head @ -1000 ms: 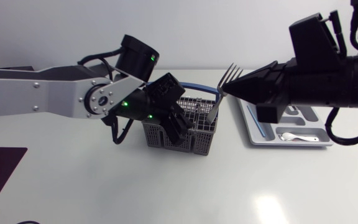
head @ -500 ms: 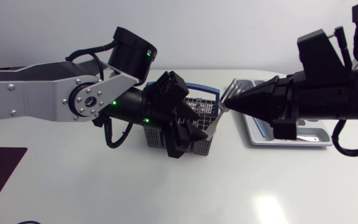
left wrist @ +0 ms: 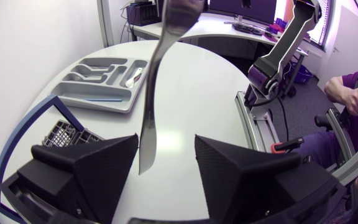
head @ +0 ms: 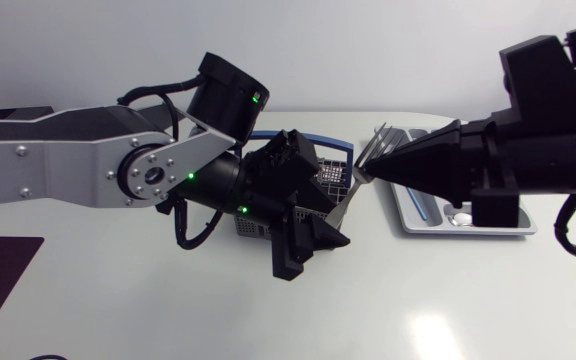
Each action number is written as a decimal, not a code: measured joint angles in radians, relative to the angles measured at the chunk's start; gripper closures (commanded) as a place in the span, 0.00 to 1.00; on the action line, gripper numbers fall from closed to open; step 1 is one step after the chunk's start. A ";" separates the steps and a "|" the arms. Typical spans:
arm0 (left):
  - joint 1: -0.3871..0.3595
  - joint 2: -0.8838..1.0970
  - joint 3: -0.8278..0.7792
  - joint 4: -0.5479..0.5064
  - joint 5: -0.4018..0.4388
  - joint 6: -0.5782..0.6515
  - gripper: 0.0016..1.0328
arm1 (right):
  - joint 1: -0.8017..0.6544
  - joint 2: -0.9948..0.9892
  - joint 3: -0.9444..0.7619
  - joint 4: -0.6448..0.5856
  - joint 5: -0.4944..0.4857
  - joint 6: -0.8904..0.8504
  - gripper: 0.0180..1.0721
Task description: Unload the cutlery basket into the drawer organizer.
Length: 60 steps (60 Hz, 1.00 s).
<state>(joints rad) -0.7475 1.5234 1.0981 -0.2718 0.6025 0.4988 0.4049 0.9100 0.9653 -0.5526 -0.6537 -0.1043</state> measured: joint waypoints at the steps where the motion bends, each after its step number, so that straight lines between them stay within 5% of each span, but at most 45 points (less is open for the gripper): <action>1: 0.000 0.000 0.000 0.000 0.000 0.000 0.43 | 0.000 0.000 0.001 -0.002 -0.001 0.000 0.95; 13: 0.000 0.002 -0.002 0.001 0.008 0.000 0.68 | 0.000 -0.004 0.008 -0.026 -0.005 0.004 0.95; 21: 0.000 0.002 -0.003 0.010 0.014 0.000 0.95 | 0.000 -0.016 0.009 -0.036 -0.011 0.008 0.95; 38: 0.001 0.002 -0.011 0.019 0.082 0.035 0.97 | 0.002 -0.040 0.009 -0.043 -0.031 -0.001 0.94; 48: 0.000 -0.007 -0.016 0.030 0.100 0.056 0.97 | -0.002 -0.079 0.005 -0.051 -0.026 -0.004 0.57; 60: 0.000 -0.011 -0.016 -0.027 0.115 0.106 0.97 | -0.049 -0.210 -0.043 -0.081 -0.023 -0.086 0.36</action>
<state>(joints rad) -0.7475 1.5120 1.0821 -0.2993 0.7177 0.6052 0.3561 0.6998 0.9218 -0.6338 -0.6762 -0.1902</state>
